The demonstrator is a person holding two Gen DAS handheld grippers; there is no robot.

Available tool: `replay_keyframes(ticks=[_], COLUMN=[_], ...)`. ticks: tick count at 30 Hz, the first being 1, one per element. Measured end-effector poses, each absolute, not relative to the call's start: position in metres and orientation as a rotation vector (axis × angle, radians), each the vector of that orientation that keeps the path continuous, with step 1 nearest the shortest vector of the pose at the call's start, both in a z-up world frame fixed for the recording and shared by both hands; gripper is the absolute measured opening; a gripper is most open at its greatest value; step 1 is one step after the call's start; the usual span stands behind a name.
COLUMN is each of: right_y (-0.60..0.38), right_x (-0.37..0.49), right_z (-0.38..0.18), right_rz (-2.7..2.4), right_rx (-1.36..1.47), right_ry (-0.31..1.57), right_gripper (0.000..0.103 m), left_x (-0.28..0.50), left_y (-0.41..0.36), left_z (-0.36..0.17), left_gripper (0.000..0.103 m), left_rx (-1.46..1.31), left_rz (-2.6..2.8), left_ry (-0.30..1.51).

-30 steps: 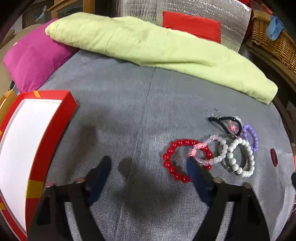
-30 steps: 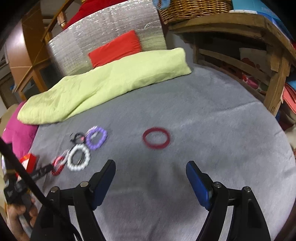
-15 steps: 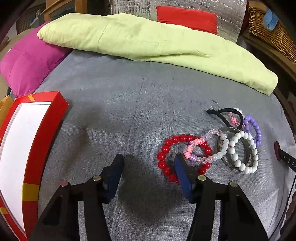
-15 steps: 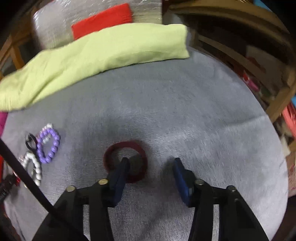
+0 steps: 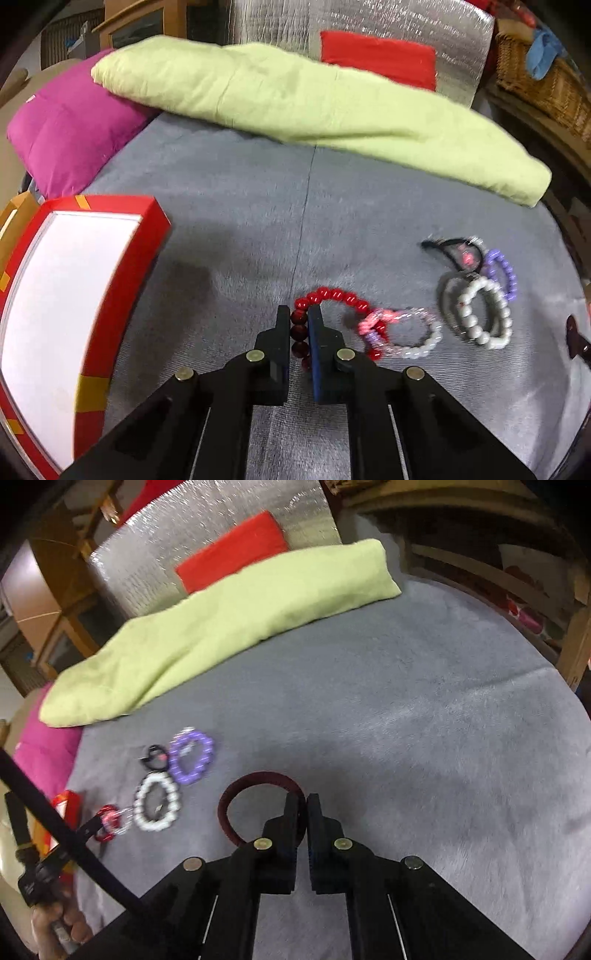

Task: Organize jewelry
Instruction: 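Grasp the red bead bracelet with the left tool while the right tool grasps the dark red bangle, then lift the red bead bracelet with the left tool while the right tool lifts the bangle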

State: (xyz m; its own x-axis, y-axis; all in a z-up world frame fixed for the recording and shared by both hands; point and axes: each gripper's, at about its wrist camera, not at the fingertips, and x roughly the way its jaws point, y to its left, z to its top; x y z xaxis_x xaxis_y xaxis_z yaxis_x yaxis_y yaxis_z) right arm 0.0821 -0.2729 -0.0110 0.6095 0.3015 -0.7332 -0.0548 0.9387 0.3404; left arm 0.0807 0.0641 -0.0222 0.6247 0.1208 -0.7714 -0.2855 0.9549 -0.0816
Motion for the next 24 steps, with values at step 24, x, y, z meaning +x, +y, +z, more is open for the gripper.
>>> replay_keyframes(ticks=[24], right_y=[-0.262], right_x=[0.075], right_z=[0.015], right_rz=[0.344], right_rx=[0.321], right_ry=[0.797], right_gripper=[0.005], left_x=[0.025], left_y=[0.045], left_z=[0.045], left_gripper=[0.009], left_rx=[-0.207], left_rz=[-0.027], left_ry=[0.602])
